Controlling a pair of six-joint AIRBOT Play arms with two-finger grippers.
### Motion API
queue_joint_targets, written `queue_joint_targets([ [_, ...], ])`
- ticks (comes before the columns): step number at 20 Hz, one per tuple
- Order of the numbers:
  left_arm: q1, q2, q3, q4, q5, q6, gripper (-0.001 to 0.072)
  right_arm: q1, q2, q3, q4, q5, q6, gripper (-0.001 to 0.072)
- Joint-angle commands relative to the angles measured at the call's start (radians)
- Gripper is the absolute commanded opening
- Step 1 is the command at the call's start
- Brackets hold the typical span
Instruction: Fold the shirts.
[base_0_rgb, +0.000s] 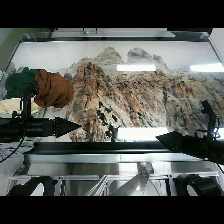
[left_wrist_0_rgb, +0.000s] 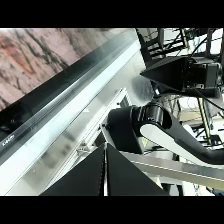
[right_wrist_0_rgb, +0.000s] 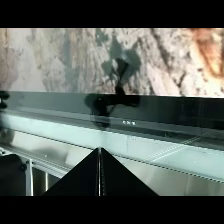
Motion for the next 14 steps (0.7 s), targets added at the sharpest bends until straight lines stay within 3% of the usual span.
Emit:
queue_joint_targets([
  [1, -0.001, 0.001, -0.005, -0.002, 0.001, 0.001, 0.0014, 0.001, 0.001, -0.004, 0.002, 0.000, 0.000, 0.0015],
  [11, -0.001, 0.001, -0.024, 0.000, 0.001, 0.001, 0.0015, 0.001, 0.001, -0.006, 0.005, -0.010, 0.000, 0.0016],
  [14, -0.003, 0.001, -0.024, -0.011, 0.098, 0.001, 0.0015, 0.001, 0.001, -0.006, 0.004, -0.013, 0.000, 0.0016],
])
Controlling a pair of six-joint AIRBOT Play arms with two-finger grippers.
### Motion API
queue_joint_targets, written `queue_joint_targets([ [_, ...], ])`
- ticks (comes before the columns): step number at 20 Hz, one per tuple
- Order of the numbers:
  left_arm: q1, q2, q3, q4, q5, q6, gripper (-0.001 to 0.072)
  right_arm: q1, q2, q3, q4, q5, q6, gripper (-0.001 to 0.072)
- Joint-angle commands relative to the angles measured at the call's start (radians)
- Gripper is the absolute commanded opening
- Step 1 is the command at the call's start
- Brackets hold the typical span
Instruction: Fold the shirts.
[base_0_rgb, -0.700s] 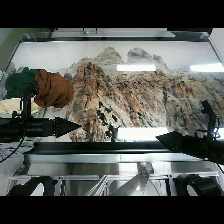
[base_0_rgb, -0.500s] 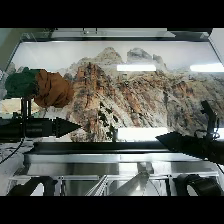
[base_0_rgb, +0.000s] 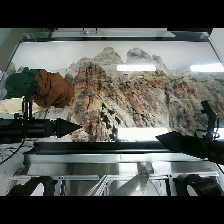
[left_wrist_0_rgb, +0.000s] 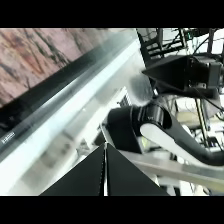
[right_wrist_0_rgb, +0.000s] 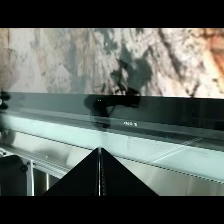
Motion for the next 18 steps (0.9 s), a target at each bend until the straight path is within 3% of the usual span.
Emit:
queue_joint_targets([
  [1, -0.002, 0.001, 0.000, -0.005, 0.121, 0.000, 0.0015, 0.001, 0.001, -0.001, 0.000, -0.016, 0.000, 0.0016],
  [5, -0.002, 0.001, 0.000, 0.026, 0.219, 0.001, 0.0002, 0.000, -0.005, -0.002, 0.000, -0.100, 0.000, 0.0016],
  [9, 0.057, -0.004, 0.027, 0.119, 0.546, 0.001, 0.0004, -0.004, -0.060, -0.002, -0.011, -0.206, 0.000, 0.0044],
  [10, 0.106, -0.027, 0.076, 0.201, 0.650, 0.002, 0.0014, -0.004, -0.088, -0.002, -0.030, -0.235, 0.000, 0.0235],
  [11, 0.162, -0.068, 0.138, 0.296, 0.721, 0.018, 0.0298, -0.004, -0.121, -0.002, -0.060, -0.262, 0.000, 0.0467],
  [12, 0.213, -0.115, 0.192, 0.368, 0.777, 0.039, 0.0684, -0.004, -0.151, -0.002, -0.093, -0.278, 0.000, 0.0540],
  [15, 0.340, -0.338, 0.348, 0.407, 0.780, 0.034, 0.0711, -0.004, -0.248, -0.002, -0.148, -0.322, 0.000, 0.0541],
  [18, 0.356, -0.627, 0.504, 0.428, 0.660, 0.047, 0.0711, -0.004, -0.337, -0.002, -0.147, -0.349, 0.000, 0.0541],
])
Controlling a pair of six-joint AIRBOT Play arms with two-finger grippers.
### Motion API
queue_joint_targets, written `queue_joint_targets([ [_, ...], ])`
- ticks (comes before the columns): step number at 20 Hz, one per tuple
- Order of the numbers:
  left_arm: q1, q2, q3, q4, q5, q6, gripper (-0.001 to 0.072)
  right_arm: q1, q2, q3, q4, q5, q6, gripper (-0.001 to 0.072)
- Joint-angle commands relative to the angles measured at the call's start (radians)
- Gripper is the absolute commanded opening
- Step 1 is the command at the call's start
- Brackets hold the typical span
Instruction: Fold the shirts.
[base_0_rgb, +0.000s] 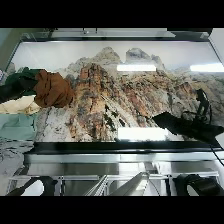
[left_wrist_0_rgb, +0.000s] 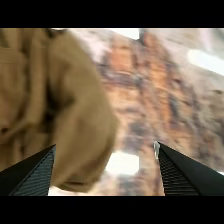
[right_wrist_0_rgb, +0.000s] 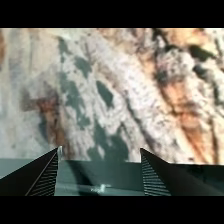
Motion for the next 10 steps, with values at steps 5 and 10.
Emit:
queue_joint_targets([
  [5, -0.033, -0.620, 0.426, 0.058, -0.298, 0.026, 0.0710, -0.001, -0.142, 0.000, -0.021, -0.042, 0.005, 0.0540],
  [10, -0.127, -0.758, 0.640, 0.059, -0.461, 0.021, 0.0444, -0.001, -0.141, 0.000, -0.021, -0.053, 0.027, 0.0540],
])
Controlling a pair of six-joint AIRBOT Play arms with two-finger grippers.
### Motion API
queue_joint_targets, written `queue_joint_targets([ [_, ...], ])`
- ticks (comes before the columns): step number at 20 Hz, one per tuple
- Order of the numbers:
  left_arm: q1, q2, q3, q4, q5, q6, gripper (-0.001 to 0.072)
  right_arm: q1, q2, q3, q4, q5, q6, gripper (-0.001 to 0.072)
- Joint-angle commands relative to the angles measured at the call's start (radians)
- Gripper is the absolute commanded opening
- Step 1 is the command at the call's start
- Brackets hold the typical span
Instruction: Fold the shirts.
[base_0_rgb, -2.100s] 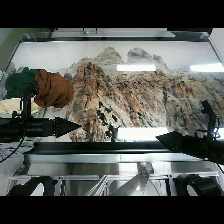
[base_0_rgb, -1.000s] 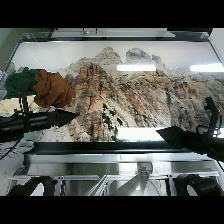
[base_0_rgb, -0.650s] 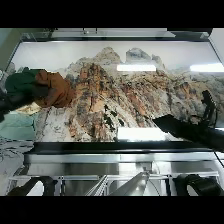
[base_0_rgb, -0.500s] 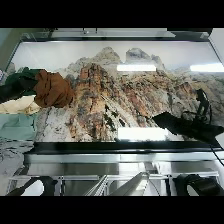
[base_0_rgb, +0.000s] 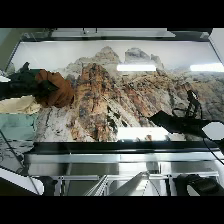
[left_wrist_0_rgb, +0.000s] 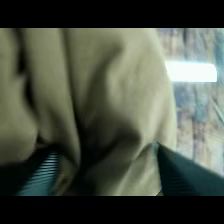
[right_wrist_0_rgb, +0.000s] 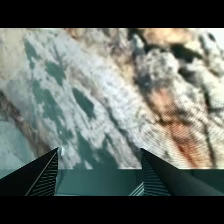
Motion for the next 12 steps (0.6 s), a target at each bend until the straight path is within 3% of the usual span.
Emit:
queue_joint_targets([
  [1, -0.055, -0.095, 0.153, 0.004, -0.172, -0.002, 0.0056, -0.001, -0.006, 0.000, 0.000, -0.008, 0.013, 0.0537],
  [2, -0.063, -0.097, 0.195, 0.002, -0.223, -0.005, -0.0004, -0.001, -0.006, 0.000, 0.000, -0.008, 0.013, 0.0461],
  [3, -0.069, -0.095, 0.235, 0.001, -0.266, -0.028, -0.0005, -0.001, -0.006, 0.000, 0.000, -0.007, 0.013, 0.0257],
  [4, -0.075, -0.095, 0.290, -0.015, -0.332, -0.065, -0.0005, -0.001, -0.006, 0.000, 0.000, -0.007, 0.013, 0.0010],
  [6, -0.091, -0.092, 0.404, -0.146, -0.506, -0.127, -0.0005, -0.001, -0.006, 0.010, 0.000, -0.006, -0.019, 0.0017],
  [8, -0.130, -0.049, 0.478, -0.407, -0.665, -0.146, -0.0005, -0.001, -0.006, 0.045, 0.000, -0.004, -0.077, 0.0017],
  [12, -0.275, 0.185, 0.451, -0.706, -0.679, -0.118, -0.0004, -0.001, -0.006, 0.184, -0.016, -0.004, -0.189, 0.0016],
])
